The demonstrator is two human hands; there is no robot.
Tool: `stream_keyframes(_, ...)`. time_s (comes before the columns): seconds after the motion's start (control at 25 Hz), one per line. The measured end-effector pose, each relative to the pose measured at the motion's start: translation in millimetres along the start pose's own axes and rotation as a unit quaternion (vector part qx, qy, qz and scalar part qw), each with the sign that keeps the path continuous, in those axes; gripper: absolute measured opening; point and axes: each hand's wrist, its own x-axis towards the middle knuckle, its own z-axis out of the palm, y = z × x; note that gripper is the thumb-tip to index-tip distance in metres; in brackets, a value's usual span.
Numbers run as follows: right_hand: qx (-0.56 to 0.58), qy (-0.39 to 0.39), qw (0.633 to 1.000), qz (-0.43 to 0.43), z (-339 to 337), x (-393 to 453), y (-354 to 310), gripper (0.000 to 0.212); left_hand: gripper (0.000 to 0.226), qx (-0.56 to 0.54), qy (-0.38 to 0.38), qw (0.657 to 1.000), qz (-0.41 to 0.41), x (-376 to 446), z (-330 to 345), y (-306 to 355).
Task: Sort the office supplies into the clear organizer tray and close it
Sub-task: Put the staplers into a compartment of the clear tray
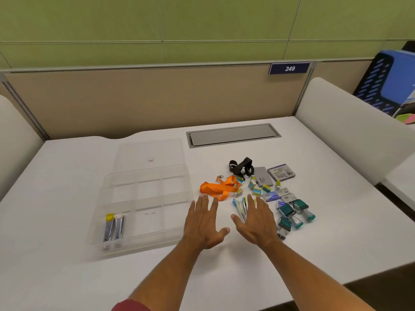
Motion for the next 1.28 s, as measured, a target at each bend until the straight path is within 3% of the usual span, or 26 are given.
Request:
stream_keyframes(0.48,0.042,-0.038,0.998,0.012,-2,41,45,0.074,0.091,-0.1,-0.055,0.993,-0.041,53,28,56)
stream_keyframes(0.84,0.172,-0.105,0.978,0.055,-2,60,46,0.063,0.072,-0.173,-0.056,0.981,-0.073,70,29,69)
stream_keyframes(1.0,0.153,-0.096,0.983,0.043,-1,61,47,0.049,0.072,-0.182,-0.057,0.977,-0.098,75,29,71)
stream_keyframes(1.28,0.105,-0.09,0.99,0.023,0,61,47,0.053,0.073,-0.148,-0.067,0.978,-0.129,78,30,79)
